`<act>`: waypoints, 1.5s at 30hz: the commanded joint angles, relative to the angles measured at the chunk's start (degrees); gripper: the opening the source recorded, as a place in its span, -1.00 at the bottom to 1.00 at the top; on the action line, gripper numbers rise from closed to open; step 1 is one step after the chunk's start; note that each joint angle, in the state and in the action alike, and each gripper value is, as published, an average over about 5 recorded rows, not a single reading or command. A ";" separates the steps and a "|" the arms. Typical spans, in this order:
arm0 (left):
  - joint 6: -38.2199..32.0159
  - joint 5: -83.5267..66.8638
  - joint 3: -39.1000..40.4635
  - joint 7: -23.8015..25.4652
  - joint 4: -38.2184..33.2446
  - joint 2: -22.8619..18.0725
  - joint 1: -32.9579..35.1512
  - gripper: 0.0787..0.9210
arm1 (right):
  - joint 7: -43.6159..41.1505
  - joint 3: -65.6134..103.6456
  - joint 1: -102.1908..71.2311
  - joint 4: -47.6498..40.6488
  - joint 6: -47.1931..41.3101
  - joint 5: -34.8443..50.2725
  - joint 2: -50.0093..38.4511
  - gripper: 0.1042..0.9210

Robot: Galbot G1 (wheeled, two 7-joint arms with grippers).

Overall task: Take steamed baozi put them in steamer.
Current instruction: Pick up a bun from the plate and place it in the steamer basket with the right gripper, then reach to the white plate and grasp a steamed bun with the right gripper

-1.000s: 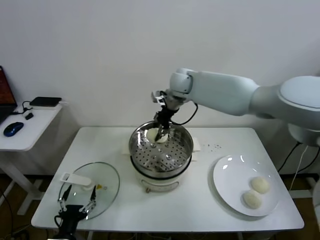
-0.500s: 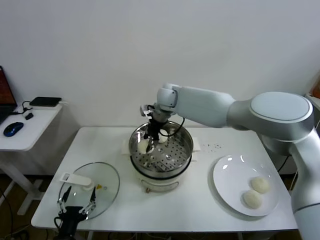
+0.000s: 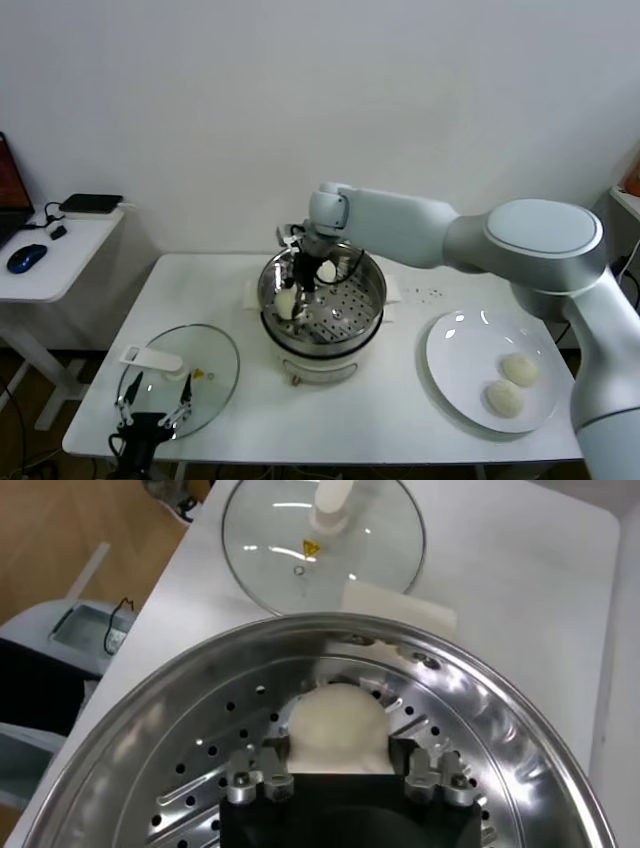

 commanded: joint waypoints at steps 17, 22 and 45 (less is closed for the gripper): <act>0.33 0.18 0.56 0.03 0.25 0.10 -0.36 0.77 | -4.55 -4.93 18.98 20.11 5.70 0.49 -22.81 0.76; 0.54 0.39 0.84 0.04 -0.01 0.05 -0.47 0.77 | -5.83 -7.31 22.32 26.89 7.66 -3.70 -32.40 0.76; -1.12 -0.26 1.50 0.18 -2.09 0.69 2.78 0.77 | -8.85 8.29 -7.81 33.35 15.81 -34.07 -64.05 0.76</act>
